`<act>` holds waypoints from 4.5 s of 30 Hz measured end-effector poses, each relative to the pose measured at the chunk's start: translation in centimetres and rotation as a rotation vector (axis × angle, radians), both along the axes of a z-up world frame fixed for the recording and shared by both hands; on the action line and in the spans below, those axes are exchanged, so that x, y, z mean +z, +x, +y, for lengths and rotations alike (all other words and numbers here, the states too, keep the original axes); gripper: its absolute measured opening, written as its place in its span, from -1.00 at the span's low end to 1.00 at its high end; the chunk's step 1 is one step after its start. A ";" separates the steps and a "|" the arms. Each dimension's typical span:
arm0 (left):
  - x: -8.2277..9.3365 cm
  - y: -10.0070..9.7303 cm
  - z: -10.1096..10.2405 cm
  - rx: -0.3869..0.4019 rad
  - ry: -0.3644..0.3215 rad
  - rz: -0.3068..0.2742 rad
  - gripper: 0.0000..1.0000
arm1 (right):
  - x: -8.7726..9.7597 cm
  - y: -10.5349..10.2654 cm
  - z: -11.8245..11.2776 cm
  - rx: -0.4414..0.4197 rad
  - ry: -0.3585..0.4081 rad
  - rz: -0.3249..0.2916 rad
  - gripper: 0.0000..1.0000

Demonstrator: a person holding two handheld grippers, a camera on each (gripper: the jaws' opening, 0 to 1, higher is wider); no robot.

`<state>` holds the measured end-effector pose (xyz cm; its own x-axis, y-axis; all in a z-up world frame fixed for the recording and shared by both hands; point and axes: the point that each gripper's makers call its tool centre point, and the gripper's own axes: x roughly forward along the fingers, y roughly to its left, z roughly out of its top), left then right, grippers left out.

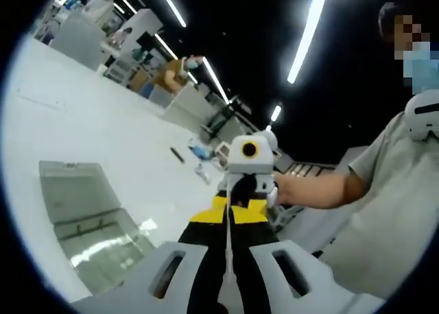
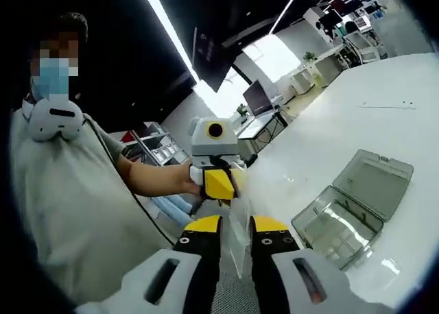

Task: Insert the divider into the dual guide fixture by aligning both edges with the guide slots and pushing it downward to the bottom, including one-sided entry, uneven engagement, binding, and posture correction.

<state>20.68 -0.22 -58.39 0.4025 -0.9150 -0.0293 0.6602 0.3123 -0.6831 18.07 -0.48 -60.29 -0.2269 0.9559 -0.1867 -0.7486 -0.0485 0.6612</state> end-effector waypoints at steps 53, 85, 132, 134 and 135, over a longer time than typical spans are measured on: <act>-1.6 0.9 1.6 0.082 0.038 -0.019 -0.81 | -0.2 0.9 0.2 -0.062 -0.028 0.217 -1.00; -7.8 0.6 6.8 0.236 0.515 -0.073 -0.78 | -10.5 5.9 0.0 -0.380 -0.646 0.323 -1.00; -9.4 0.1 8.1 0.291 0.603 -0.112 -0.73 | -16.4 7.8 -0.1 -0.481 -0.984 0.438 -1.00; -9.4 0.1 8.2 0.294 0.602 -0.111 -0.74 | -16.8 8.0 -0.2 -0.487 -0.988 0.449 -1.00; -9.4 0.1 8.3 0.295 0.602 -0.110 -0.74 | -16.9 8.0 -0.3 -0.488 -0.993 0.448 -1.00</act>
